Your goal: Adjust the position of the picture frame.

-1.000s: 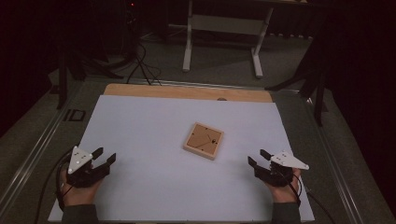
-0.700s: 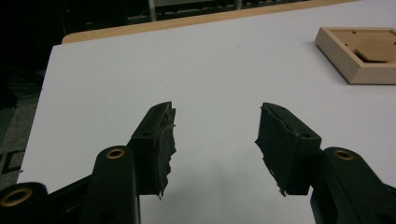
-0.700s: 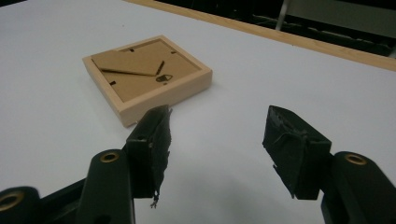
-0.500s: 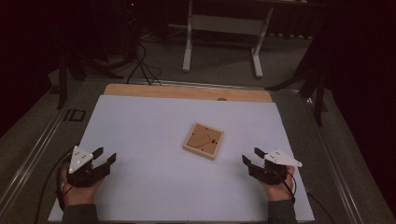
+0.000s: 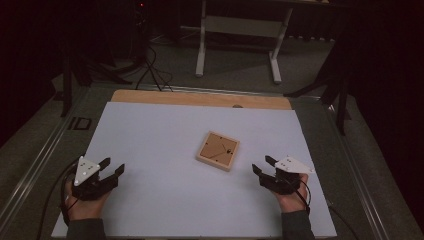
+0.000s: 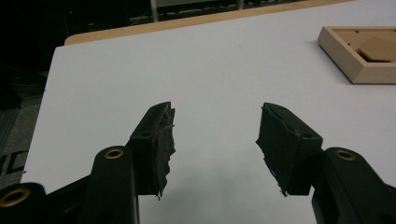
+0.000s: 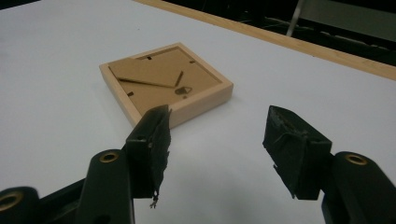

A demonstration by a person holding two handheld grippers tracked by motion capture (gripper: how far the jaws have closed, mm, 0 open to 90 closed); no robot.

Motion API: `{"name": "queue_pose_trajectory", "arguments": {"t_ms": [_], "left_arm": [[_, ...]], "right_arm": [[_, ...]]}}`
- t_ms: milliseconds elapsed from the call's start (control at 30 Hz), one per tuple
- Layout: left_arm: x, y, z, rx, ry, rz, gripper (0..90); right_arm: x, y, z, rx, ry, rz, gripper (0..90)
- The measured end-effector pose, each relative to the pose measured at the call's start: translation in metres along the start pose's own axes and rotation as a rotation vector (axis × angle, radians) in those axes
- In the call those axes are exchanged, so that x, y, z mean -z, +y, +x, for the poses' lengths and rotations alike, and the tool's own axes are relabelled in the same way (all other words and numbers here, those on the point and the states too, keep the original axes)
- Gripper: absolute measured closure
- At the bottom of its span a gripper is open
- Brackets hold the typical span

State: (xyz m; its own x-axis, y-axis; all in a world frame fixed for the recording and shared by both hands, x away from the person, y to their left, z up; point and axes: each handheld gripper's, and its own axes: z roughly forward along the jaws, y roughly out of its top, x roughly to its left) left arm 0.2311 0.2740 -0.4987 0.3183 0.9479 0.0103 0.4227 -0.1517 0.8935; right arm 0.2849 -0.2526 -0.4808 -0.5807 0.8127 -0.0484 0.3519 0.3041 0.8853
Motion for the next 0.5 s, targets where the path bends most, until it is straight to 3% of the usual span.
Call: {"name": "queue_pose_trajectory", "arguments": {"t_ms": [500], "left_arm": [[0.000, 0.000, 0.000, -0.002, 0.001, -0.002, 44.6]], "right_arm": [[-0.017, 0.014, 0.003, -0.011, 0.017, 0.006, 40.6]]}}
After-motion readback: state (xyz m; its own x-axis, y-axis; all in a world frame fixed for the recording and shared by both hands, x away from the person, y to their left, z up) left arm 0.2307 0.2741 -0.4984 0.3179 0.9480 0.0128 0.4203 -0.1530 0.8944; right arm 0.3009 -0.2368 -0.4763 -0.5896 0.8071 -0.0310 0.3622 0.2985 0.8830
